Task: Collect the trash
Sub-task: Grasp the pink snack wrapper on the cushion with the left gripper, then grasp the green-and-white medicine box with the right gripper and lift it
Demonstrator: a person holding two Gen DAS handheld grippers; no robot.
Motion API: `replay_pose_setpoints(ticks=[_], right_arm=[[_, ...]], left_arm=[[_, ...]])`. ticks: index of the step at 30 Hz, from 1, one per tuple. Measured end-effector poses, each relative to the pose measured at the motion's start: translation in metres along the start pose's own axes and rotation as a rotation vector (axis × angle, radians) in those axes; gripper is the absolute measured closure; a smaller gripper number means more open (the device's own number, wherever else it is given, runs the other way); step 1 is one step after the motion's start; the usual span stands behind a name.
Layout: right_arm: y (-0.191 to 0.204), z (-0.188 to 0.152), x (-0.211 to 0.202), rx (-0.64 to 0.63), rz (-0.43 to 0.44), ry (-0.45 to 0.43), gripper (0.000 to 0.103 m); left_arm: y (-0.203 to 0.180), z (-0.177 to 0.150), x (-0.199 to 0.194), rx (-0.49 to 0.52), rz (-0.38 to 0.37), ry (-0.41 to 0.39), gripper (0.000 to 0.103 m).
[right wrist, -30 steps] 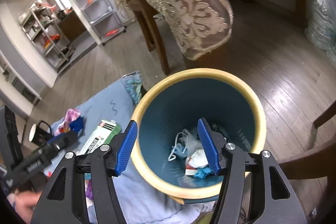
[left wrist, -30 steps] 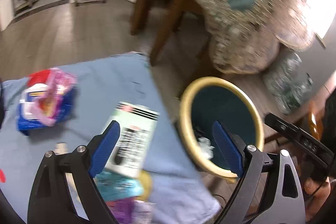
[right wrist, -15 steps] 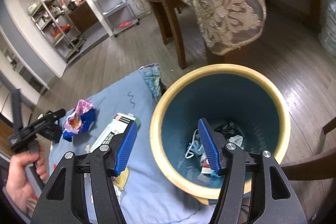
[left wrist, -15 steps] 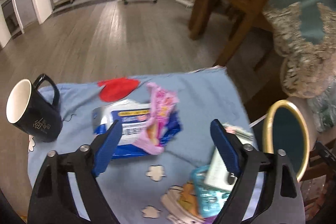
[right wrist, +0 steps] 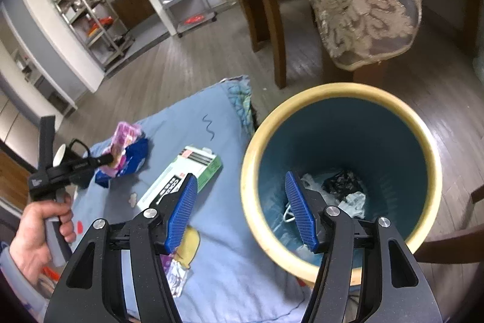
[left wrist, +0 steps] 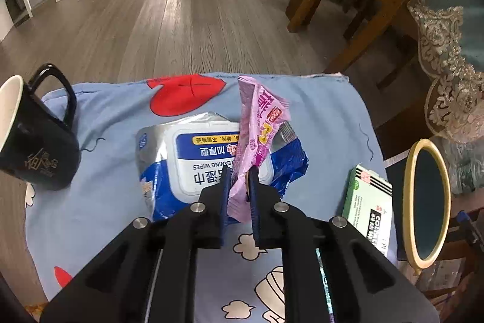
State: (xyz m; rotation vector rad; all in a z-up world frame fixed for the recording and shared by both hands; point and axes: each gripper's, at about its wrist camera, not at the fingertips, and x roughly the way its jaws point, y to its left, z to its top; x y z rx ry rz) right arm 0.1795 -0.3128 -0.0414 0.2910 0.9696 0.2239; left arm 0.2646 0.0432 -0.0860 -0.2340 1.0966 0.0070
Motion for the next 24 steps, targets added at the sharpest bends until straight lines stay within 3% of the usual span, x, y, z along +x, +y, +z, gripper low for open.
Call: replay_pose_setpoints(ticks=[11,19,24], right_arm=[[0.017,-0.007,0.014,0.024,0.079,0.066,0.041],[0.037,-0.012,0.047,0.106,0.203,0.159,0.041],[0.04,-0.014,0.069,0.182,0.237,0.209,0.041]], left_arm=[[-0.004,-0.013,-0.055,-0.004,-0.042,-0.109,0.095],[-0.005,-0.039,-0.097,0.03,-0.123,-0.129,0.095],[-0.002,-0.063,-0.118,0.025,-0.167,-0.135,0.095]])
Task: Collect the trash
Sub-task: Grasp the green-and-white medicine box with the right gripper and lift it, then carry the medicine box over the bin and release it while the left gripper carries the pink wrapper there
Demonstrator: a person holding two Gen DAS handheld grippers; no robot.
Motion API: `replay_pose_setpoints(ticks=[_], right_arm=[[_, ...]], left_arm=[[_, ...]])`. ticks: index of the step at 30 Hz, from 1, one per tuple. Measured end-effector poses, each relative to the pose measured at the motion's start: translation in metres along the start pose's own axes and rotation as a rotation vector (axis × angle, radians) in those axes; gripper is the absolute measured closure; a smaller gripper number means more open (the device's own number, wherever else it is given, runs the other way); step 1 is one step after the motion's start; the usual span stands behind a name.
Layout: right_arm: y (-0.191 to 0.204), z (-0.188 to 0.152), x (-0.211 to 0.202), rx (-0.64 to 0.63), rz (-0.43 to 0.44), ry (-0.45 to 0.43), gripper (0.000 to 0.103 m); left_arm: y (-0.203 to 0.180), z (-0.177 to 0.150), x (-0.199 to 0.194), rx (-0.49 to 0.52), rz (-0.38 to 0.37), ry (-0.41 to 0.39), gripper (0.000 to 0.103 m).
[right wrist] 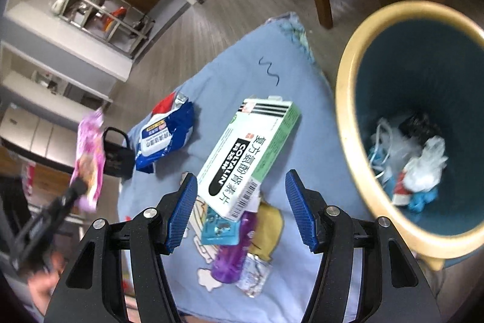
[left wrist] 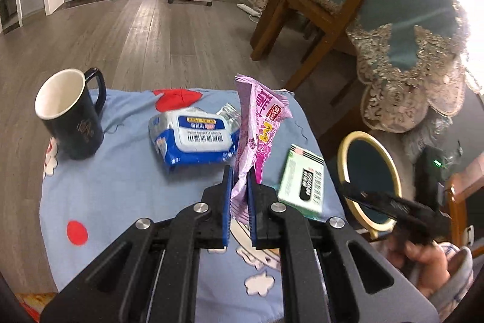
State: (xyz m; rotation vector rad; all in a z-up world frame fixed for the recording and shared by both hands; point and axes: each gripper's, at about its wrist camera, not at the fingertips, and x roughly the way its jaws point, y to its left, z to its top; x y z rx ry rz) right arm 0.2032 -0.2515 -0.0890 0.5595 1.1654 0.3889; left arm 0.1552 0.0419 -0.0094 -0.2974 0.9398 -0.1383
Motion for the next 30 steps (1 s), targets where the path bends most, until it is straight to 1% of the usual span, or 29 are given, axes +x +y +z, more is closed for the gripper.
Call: replay_pose_setpoints(ticks=[4,10,14,17,19,21,25,30], right_arm=[[0.001,0.0,0.014,0.031,0.019,0.025,0.041],[-0.005,-0.001,0.036,0.085,0.017,0.051,0.041],[-0.011,0.002,0.044,0.123,0.043,0.052,0.041],[-0.014,0.002,0.051,0.144,0.058,0.06,0.042],[-0.014,0.001,0.053,0.144,0.066,0.06,0.058],[-0.01,0.001,0.053,0.128,0.079,0.06,0.069],[-0.002,0.002,0.045,0.081,0.107,0.032,0.077],[0.009,0.005,0.03,0.04,0.144,-0.012,0.082]], left_arm=[[0.004,-0.008,-0.004,-0.02,-0.018,-0.009,0.095],[0.007,-0.008,0.006,-0.048,-0.044,-0.002,0.095],[0.003,-0.007,0.01,-0.035,-0.045,-0.006,0.095],[0.001,-0.007,0.011,-0.021,-0.032,-0.011,0.095],[0.001,-0.007,0.013,-0.024,-0.032,-0.009,0.095],[0.001,-0.007,0.014,-0.026,-0.031,-0.008,0.095],[0.0,-0.006,0.015,-0.027,-0.03,-0.009,0.095],[-0.002,-0.005,0.015,-0.012,-0.012,-0.016,0.095]])
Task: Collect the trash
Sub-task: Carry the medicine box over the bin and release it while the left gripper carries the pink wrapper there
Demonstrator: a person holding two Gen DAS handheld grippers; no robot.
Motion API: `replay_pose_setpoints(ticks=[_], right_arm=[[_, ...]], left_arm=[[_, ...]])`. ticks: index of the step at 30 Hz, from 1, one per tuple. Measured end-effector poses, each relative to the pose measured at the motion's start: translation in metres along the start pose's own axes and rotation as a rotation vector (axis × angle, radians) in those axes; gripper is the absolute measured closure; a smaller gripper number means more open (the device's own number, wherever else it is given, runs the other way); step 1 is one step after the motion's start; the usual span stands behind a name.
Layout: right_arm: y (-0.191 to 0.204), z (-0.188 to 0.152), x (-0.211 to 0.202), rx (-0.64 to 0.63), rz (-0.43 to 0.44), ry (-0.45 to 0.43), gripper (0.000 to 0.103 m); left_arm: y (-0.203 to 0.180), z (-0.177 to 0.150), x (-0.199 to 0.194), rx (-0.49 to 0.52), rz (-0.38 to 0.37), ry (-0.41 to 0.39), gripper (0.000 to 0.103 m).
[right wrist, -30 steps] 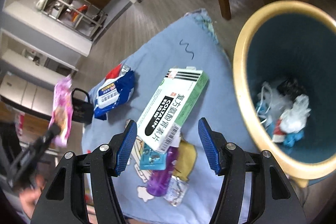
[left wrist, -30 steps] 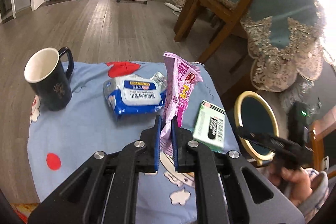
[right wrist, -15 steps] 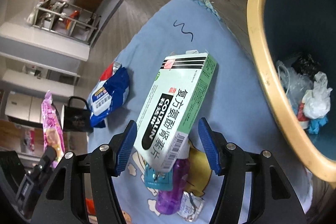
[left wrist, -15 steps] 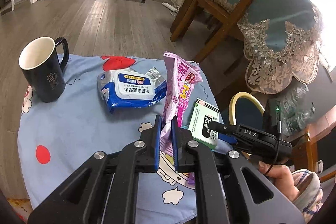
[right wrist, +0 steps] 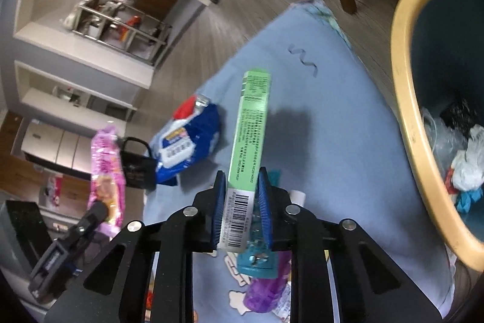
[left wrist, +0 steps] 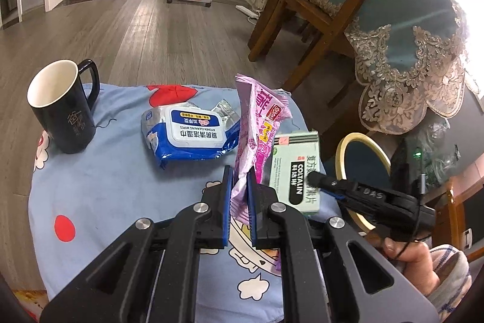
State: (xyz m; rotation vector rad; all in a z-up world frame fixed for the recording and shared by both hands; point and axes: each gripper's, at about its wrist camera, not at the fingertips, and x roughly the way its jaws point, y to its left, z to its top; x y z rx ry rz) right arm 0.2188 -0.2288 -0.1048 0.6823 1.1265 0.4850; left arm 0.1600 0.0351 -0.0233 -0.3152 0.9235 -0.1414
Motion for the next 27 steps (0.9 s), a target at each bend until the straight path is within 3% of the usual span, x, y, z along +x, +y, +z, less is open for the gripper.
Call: replay_pose_setpoints(ticks=[11,18,27], right_arm=[[0.019,0.005,-0.039,-0.056,0.042,-0.098,0.084],[0.026,0.008,-0.085,-0.159,-0.042,-0.195,0.084],[-0.008,0.004,-0.148,-0.133,-0.104,-0.294,0.084]], left_arm=[[-0.007,0.003,0.007,0.001,-0.003,0.004,0.095],[-0.024,0.007,0.011,0.013,-0.028,0.001,0.095],[-0.065,0.007,0.021,0.064,-0.077,0.014,0.095]])
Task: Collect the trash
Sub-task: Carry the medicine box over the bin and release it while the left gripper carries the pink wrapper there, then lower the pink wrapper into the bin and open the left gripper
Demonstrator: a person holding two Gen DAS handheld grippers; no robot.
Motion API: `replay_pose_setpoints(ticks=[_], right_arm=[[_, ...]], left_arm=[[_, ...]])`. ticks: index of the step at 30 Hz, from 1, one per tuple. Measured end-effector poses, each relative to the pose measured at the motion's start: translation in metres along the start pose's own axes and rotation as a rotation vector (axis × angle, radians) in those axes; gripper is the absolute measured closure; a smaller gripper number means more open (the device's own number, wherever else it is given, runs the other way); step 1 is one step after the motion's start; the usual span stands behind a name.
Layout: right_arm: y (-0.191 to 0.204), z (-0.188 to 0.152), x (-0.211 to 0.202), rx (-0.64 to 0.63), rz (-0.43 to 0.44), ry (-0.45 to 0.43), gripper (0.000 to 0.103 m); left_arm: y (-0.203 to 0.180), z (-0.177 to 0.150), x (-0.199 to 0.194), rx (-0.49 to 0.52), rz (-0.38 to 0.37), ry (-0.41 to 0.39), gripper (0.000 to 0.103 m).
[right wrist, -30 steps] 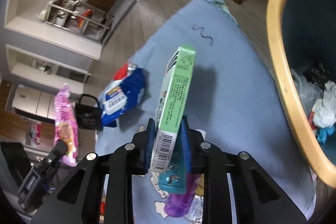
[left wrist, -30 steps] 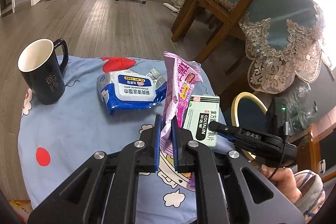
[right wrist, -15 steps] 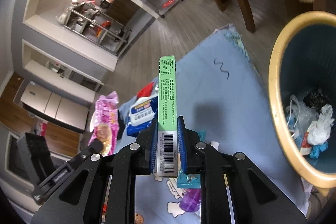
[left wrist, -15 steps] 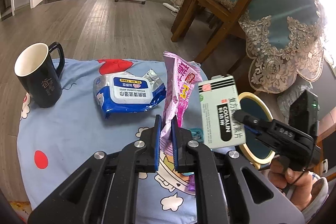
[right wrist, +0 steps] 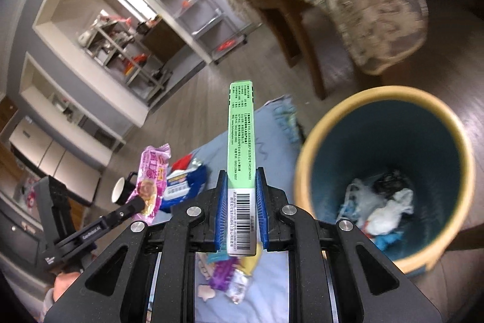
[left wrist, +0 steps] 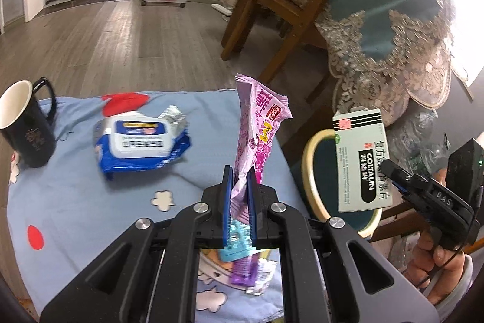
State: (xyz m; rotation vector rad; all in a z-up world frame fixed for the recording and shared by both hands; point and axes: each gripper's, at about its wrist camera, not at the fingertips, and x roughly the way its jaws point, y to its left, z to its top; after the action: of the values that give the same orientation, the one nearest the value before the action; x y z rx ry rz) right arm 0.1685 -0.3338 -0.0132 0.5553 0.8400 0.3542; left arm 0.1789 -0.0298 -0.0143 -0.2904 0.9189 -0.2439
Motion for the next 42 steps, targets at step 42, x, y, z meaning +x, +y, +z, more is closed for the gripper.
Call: replay_pose_setpoints(ticks=[42], right_arm=[[-0.11,-0.007,-0.051,0.282,-0.24,-0.114,0.061]], left_arm=[[-0.158,-0.027,0.101,0.226,-0.091,0.172,0.095]])
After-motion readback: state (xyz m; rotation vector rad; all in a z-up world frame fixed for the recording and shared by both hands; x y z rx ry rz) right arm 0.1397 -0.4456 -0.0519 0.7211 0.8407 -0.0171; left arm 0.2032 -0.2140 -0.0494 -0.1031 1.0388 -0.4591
